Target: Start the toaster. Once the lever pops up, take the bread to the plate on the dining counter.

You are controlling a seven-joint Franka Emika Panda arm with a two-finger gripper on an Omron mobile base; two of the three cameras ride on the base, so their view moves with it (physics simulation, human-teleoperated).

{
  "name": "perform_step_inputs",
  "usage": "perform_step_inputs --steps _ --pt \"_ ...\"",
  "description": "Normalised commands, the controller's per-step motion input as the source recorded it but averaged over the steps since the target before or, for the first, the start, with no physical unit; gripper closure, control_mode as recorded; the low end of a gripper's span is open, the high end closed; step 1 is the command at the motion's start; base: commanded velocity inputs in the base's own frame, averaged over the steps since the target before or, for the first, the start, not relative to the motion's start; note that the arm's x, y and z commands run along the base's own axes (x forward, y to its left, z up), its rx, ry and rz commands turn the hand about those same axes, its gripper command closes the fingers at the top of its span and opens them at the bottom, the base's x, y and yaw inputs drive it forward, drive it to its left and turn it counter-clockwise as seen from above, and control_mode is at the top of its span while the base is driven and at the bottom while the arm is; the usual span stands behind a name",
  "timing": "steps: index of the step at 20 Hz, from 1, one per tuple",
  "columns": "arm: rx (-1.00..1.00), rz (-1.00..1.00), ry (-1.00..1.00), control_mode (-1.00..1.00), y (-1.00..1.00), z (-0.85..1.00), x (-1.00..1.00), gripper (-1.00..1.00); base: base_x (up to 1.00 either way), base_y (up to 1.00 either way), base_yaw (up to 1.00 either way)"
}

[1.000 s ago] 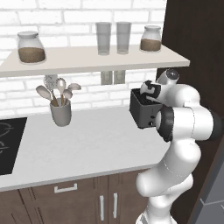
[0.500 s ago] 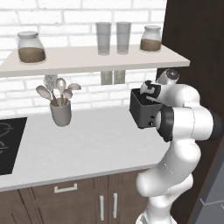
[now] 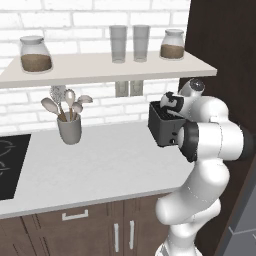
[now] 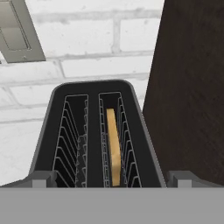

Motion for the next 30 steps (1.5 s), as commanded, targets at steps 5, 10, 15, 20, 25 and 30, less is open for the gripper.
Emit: perform_step_inputs --steps 5,10,15,20,25,30 --pt "0.00 0.00 0.00 -1.00 0.00 0.00 0.00 -1.00 0.00 0.00 0.00" --pt "0.00 0.00 0.00 -1.00 0.00 0.00 0.00 -1.00 0.00 0.00 0.00" --pt "0.00 0.00 0.00 -1.00 0.00 0.00 0.00 -1.00 0.00 0.00 0.00" --pt "0.00 0.00 0.00 -1.00 0.00 0.00 0.00 -1.00 0.00 0.00 0.00" --pt "0.00 0.00 0.00 -1.00 0.00 0.00 0.00 -1.00 0.00 0.00 0.00" --pt "0.00 0.00 0.00 -1.00 0.00 0.00 0.00 -1.00 0.00 0.00 0.00"
